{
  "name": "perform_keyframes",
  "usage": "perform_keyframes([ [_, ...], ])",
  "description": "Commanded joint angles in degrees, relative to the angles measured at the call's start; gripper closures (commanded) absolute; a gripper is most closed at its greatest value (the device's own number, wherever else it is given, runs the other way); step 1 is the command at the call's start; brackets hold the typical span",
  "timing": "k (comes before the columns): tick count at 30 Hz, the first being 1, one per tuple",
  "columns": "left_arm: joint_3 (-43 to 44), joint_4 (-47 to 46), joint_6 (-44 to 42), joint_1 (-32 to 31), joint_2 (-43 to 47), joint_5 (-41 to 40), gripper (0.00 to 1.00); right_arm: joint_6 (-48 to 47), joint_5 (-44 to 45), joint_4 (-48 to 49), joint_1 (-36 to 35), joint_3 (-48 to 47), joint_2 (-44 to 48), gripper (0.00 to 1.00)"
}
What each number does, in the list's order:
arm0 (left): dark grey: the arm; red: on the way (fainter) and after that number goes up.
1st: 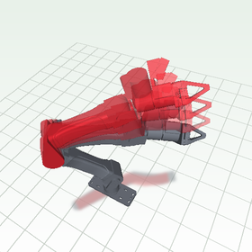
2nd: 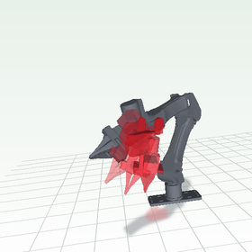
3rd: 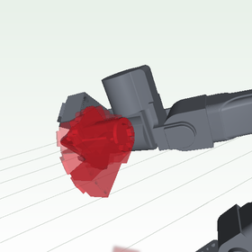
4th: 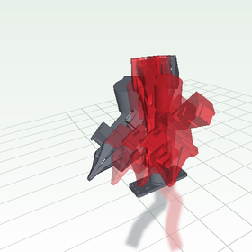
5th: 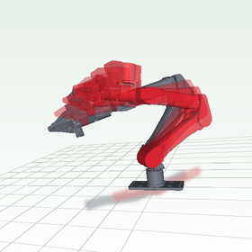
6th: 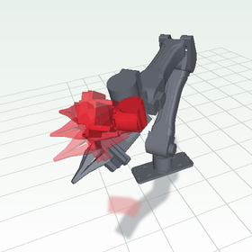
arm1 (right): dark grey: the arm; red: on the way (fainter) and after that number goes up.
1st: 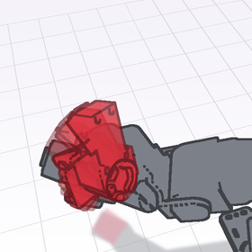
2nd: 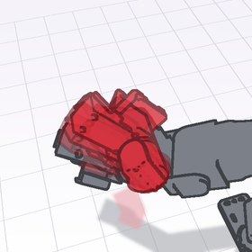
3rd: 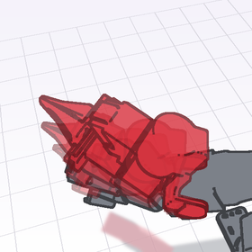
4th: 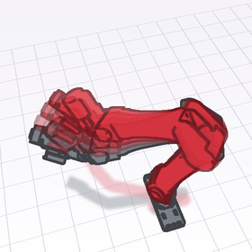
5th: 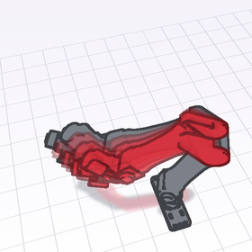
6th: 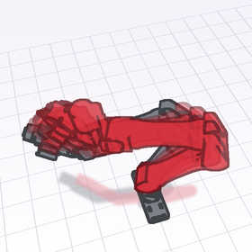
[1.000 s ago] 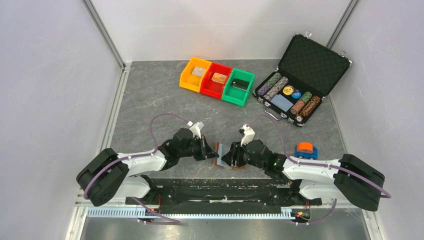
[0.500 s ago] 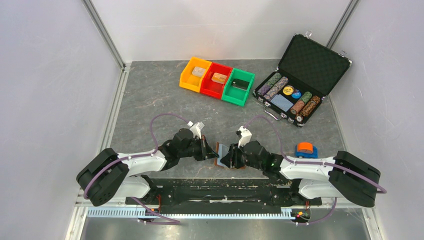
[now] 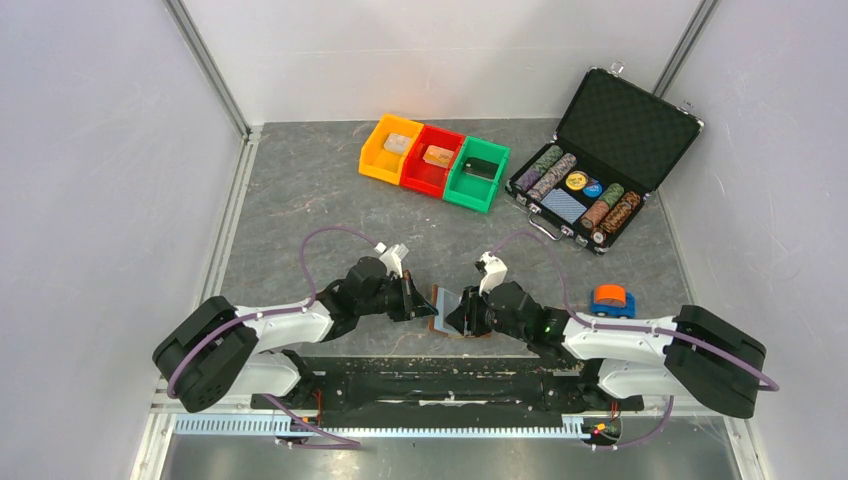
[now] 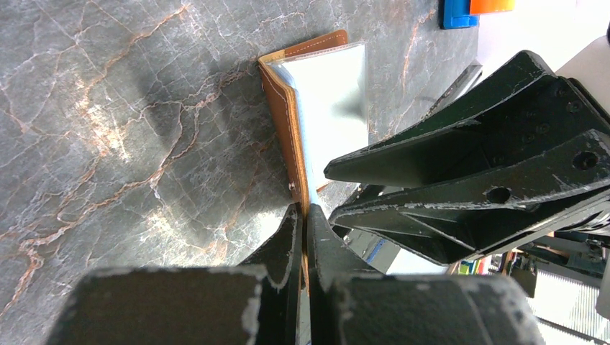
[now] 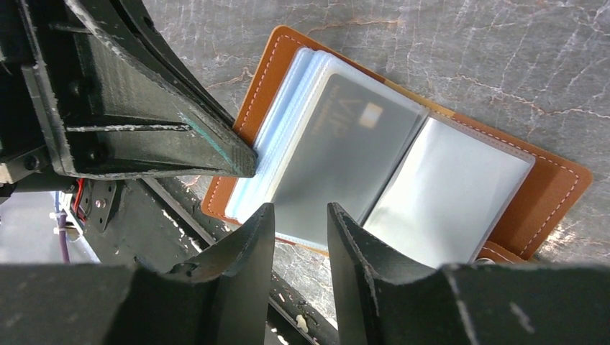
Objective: Take the credit cards out of the card holder
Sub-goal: Remove the credit card from the card holder.
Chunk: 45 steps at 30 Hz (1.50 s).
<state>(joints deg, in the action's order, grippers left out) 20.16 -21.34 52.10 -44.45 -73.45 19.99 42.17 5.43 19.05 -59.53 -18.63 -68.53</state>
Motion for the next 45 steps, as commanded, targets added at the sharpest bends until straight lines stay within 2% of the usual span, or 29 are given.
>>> perform_keyframes([
  [1, -0.39, -2.39, 2.22, -0.29, 1.40, -0.26, 0.98, -0.11, -0.35, 3.43, -0.35, -1.58, 1.82, 0.62],
  [5, -0.30, -2.37, 2.31, -0.37, 1.38, -0.30, 0.98, 0.27, -1.58, 4.66, -0.74, -2.01, 1.33, 0.53],
  [13, -0.30, -2.34, 2.40, -0.44, 1.44, -0.38, 0.98, 0.87, -1.86, 4.95, -1.38, -2.56, -1.63, 0.50],
  [24, -0.04, -2.34, 2.23, -0.55, 0.95, -0.30, 0.98, 0.00, 2.22, 0.42, -1.38, -2.73, -0.92, 0.60],
  [45, -0.21, -2.39, 2.20, -0.64, 0.85, -0.47, 0.98, -0.08, 6.45, -5.85, -1.38, -1.28, 5.73, 0.59],
])
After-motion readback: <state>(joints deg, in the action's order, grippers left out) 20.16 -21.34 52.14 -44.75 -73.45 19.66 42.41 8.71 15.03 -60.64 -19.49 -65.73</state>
